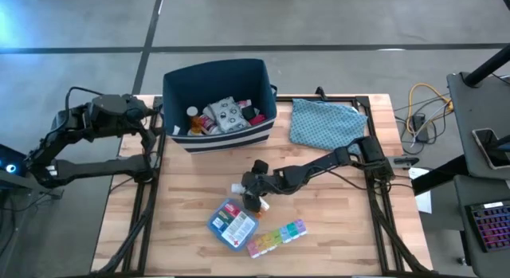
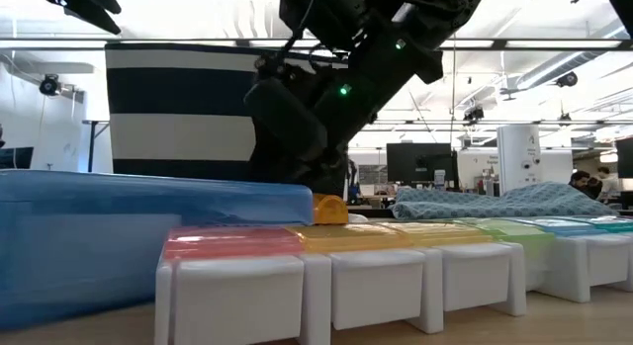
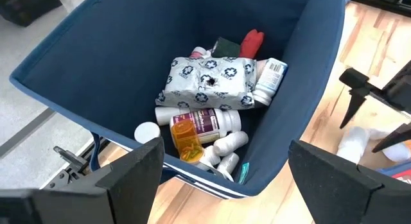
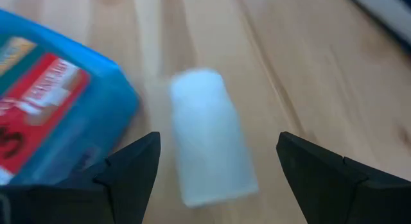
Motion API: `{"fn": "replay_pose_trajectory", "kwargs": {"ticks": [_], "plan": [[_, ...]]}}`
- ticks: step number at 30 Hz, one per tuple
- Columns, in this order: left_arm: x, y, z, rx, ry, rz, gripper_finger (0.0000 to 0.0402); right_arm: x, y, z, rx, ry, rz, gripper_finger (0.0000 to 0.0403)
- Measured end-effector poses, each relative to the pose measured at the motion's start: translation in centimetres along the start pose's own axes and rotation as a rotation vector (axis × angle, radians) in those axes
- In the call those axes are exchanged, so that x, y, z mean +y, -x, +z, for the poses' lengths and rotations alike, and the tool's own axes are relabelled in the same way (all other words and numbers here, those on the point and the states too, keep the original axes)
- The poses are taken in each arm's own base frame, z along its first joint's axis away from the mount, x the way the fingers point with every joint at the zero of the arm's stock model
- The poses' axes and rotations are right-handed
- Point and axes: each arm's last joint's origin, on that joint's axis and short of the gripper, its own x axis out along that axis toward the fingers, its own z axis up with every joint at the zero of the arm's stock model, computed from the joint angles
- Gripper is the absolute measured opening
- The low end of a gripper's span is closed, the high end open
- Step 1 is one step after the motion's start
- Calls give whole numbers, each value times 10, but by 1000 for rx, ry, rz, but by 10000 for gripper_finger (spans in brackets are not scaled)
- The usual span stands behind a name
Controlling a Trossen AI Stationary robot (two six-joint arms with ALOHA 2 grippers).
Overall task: Pick & place medical supplies in basket/bin
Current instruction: Put the white pill bottle into the blue bin
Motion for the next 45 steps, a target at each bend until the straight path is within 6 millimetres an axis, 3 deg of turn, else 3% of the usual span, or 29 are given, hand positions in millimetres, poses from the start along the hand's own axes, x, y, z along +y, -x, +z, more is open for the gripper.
{"fn": "replay_pose_trajectory", "kwargs": {"ticks": [3, 9, 16, 23, 45], "plan": [[0, 0, 0, 0, 0, -1, 308, 0, -1, 0, -4, 90, 8, 302], [0, 0, 0, 0, 3, -1, 308, -3, -21, -10, 55, 86, 81, 302], [0, 0, 0, 0, 3, -1, 308, -5, -20, 3, 33, 95, 76, 302], [-1, -2, 1, 7, 2, 0, 308, -5, -19, -2, 80, 110, 70, 298], [-1, -5, 3, 21, 2, 2, 308, -11, -21, -6, 104, 108, 55, 218]]}}
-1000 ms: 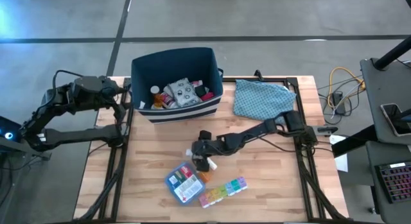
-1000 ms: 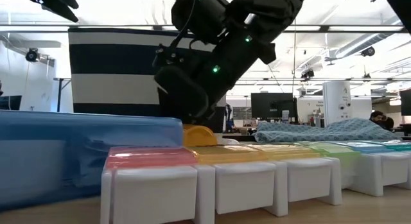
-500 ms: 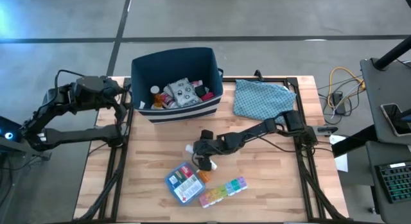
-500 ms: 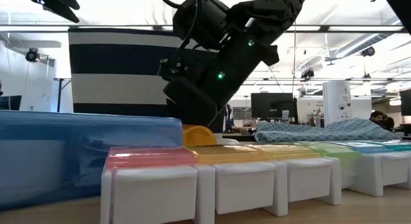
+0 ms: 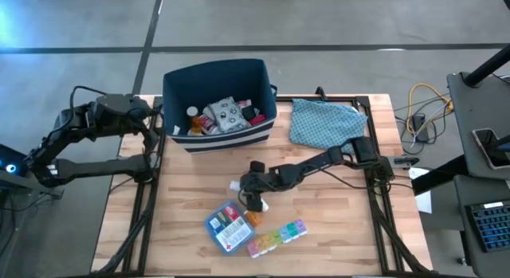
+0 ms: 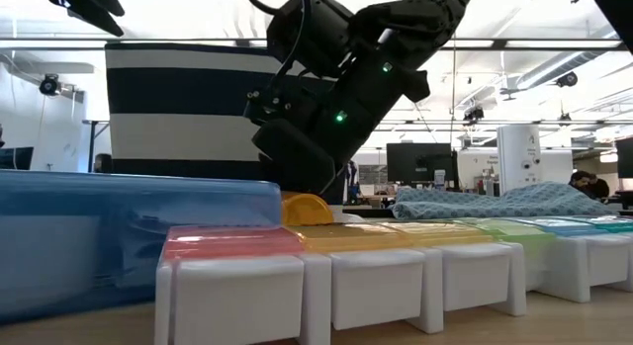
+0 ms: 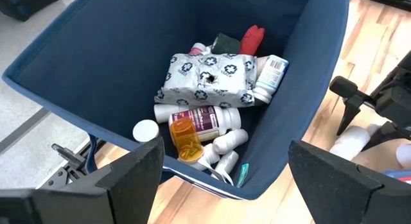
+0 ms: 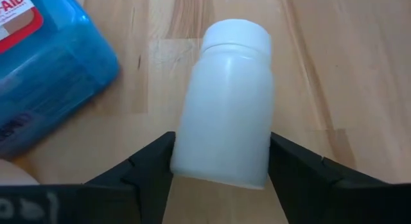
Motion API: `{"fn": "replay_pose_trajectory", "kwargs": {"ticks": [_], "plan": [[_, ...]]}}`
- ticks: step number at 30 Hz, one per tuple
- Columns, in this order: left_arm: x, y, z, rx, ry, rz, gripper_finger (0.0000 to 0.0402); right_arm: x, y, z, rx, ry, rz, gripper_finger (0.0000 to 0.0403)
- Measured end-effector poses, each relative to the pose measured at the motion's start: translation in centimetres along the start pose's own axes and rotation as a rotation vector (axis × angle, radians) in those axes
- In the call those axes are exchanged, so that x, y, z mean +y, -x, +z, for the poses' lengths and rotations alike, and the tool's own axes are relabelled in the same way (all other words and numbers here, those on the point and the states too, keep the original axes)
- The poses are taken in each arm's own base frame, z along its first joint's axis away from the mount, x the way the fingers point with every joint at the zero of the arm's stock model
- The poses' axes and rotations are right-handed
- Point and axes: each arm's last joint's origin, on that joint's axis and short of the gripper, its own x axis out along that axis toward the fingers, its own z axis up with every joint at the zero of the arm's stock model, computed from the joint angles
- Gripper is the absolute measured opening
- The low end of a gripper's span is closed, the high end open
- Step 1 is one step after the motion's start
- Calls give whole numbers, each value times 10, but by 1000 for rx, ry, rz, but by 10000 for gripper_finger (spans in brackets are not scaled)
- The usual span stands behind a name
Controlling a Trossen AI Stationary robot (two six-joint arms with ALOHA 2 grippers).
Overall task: Pick & place medical supplies in basket/bin
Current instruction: Put the white pill bottle into the blue bin
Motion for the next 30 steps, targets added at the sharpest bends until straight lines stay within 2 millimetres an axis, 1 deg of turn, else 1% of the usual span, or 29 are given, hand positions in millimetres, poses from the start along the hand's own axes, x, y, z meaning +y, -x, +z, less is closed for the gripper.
{"fn": "replay_pose_trajectory", "kwargs": {"ticks": [5, 9, 12, 14, 16, 18, 20, 22, 26, 30], "plan": [[0, -1, 1, 4, -1, 0, 308, -3, 0, 2, 8, -7, -8, 188], [-1, -3, 2, 11, -2, 1, 308, -10, 1, 9, 16, -63, -26, 173], [-1, -4, 2, 15, -3, 2, 308, -16, 4, 18, 21, -110, -38, 172], [-1, -4, 2, 17, -3, 2, 308, -21, 8, 29, 33, -138, -47, 173], [-1, -5, 3, 19, -4, 2, 308, -26, 18, 43, 29, -153, -54, 173], [-1, -5, 3, 21, -4, 2, 308, -30, 33, 61, -6, -138, -55, 172], [-2, -5, 3, 22, -4, 3, 308, -36, 52, 81, -57, -91, -54, 172], [-2, -6, 4, 25, -5, 3, 308, -42, 69, 94, -67, -14, -65, 172], [-2, -7, 4, 29, -6, 3, 308, -57, 93, 106, -17, 126, -89, 172], [-2, -7, 4, 28, -2, 3, 308, -64, 116, 119, -4, 213, -99, 172]]}}
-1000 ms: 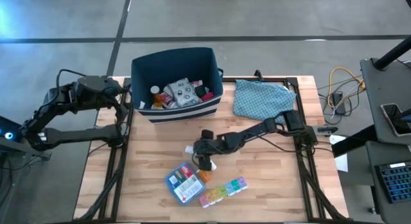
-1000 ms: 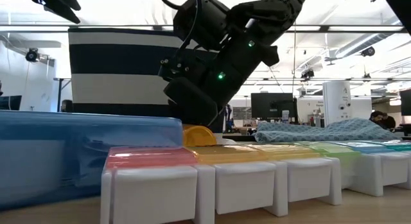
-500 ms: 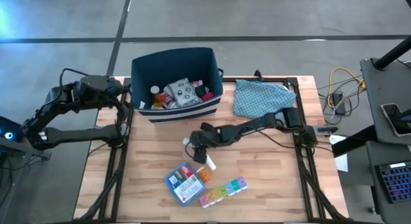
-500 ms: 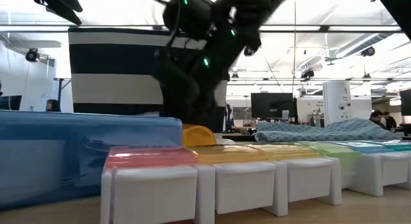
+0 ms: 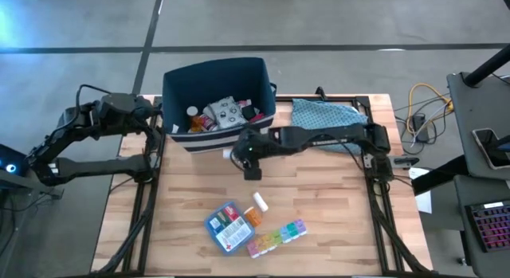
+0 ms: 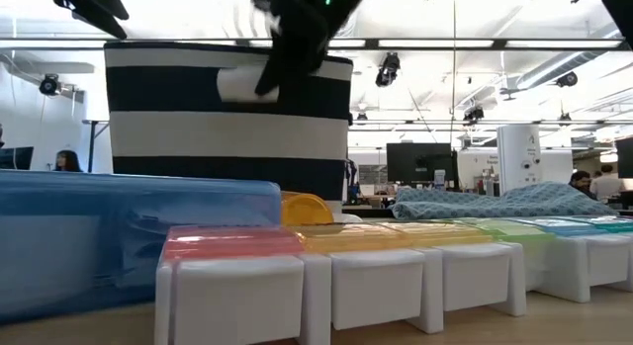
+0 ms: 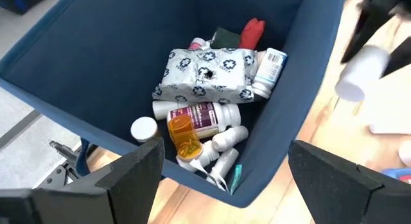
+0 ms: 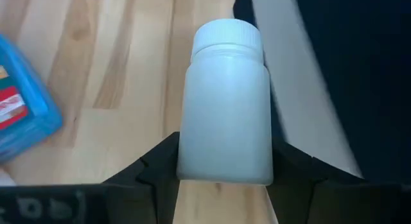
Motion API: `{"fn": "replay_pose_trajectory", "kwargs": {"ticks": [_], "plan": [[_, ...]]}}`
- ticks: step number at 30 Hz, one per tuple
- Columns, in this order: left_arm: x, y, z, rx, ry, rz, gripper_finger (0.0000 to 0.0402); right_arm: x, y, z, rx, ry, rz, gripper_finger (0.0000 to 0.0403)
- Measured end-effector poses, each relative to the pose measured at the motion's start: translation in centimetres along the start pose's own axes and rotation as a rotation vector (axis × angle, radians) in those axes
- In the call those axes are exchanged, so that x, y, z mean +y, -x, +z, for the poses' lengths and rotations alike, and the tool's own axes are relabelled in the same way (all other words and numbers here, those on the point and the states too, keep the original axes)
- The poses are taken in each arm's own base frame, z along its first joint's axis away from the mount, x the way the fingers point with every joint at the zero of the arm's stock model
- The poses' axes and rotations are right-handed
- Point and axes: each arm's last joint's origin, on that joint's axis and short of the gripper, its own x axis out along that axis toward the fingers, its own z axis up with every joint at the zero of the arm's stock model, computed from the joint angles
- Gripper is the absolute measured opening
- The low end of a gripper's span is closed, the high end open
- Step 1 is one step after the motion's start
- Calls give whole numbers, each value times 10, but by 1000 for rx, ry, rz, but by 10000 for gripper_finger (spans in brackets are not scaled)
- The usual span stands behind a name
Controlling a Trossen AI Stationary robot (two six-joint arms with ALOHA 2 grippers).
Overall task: Pick & place medical supplies in basket/bin
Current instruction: Put the white pill bottle into the blue bin
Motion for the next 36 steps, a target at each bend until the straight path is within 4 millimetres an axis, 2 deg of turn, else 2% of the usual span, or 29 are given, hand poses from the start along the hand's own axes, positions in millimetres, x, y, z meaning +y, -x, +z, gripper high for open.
{"fn": "replay_pose_trajectory", "kwargs": {"ticks": [4, 12, 15, 20, 25, 30, 36], "plan": [[0, 1, 0, -2, 20, 0, 308, -9, 21, 14, -52, 25, -55, 171], [0, 1, -1, -4, 21, -1, 308, -28, 43, 35, -145, -9, -100, 171], [0, 1, -1, -3, 21, 0, 308, -42, 47, 39, -177, -34, -129, 171], [0, -1, 0, 3, 19, 1, 308, -72, 41, 40, -250, -111, -192, 171], [-1, -2, 1, 9, 18, 1, 308, -103, 17, 29, -247, -204, -189, 171], [-1, -3, 2, 13, 17, 2, 308, -110, 7, 24, -237, -201, -165, 171], [-1, -4, 2, 16, 17, 2, 308, -119, 6, 22, -237, -205, -178, 171]]}}
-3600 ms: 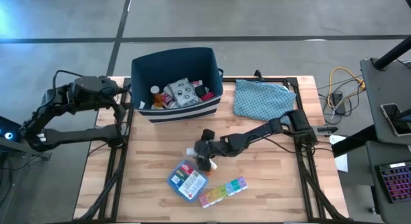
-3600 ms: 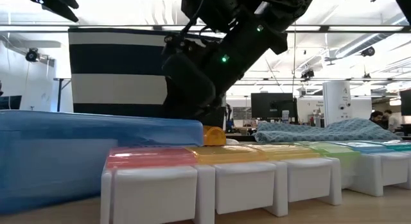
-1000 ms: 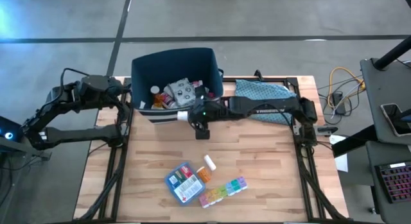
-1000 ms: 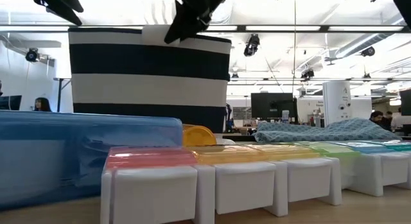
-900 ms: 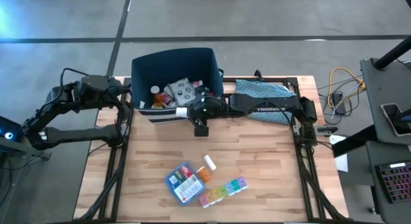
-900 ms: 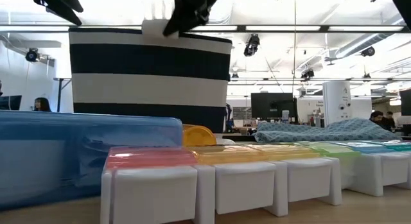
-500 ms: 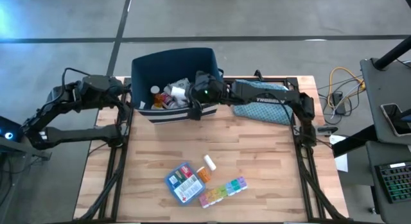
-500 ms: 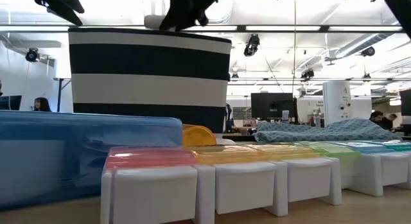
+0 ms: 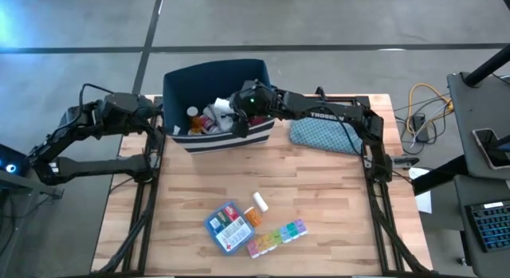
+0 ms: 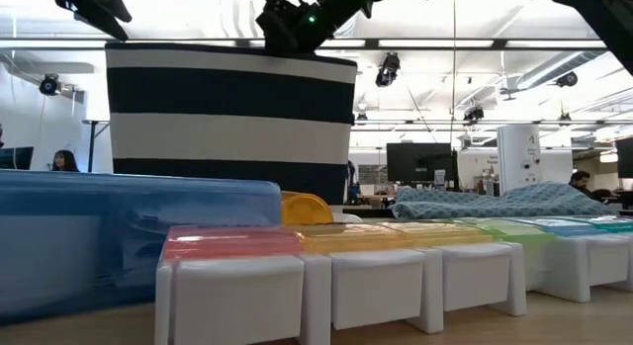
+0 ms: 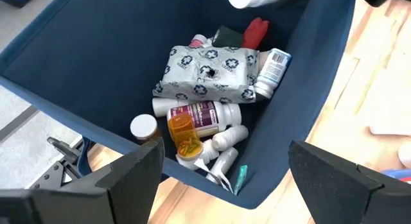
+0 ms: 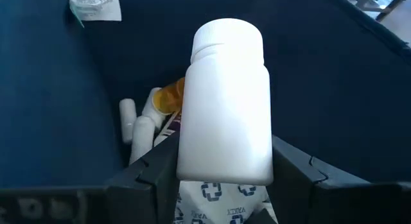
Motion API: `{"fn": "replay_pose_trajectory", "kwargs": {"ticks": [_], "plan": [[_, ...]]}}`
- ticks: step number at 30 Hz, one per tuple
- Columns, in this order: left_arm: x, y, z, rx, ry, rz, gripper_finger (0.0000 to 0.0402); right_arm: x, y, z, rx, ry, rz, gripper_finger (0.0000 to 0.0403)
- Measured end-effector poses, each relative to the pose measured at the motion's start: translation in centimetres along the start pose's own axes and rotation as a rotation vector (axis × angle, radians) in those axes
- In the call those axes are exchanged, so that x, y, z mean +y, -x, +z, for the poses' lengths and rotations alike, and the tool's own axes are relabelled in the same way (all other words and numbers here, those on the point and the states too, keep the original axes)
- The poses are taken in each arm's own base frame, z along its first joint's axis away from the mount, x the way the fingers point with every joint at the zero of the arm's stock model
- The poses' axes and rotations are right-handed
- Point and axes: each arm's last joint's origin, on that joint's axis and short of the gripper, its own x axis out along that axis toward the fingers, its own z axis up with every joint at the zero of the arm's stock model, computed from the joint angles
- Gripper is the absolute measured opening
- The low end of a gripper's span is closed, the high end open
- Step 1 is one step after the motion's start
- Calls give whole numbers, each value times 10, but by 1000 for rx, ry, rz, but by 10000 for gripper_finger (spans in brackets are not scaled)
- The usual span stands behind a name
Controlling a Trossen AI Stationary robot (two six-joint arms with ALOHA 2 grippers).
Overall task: Pick & place medical supplies in basket/bin
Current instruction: Put the white pill bottle into the blue bin, then put the rolled gauze into the blue bin
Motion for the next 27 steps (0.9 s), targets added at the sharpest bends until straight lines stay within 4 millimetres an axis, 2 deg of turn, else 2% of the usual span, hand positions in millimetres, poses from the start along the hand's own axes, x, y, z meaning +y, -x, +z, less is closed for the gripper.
{"fn": "replay_pose_trajectory", "kwargs": {"ticks": [7, 16, 20, 24, 27], "plan": [[-1, -3, 2, 11, -2, 2, 308, -8, -3, -5, 7, -16, 52, 179], [-2, -5, 5, 23, 30, 1, 308, -9, -2, -5, 10, -53, 36, 270], [0, 8, 12, -28, 64, -11, 308, -11, 9, 8, 4, -40, -8, 295], [2, 23, 19, -89, 99, -21, 308, -15, 31, 30, -47, 25, -39, 306], [4, 35, 24, -135, 134, -32, 308, -16, 44, 40, -35, 66, -36, 308]]}}
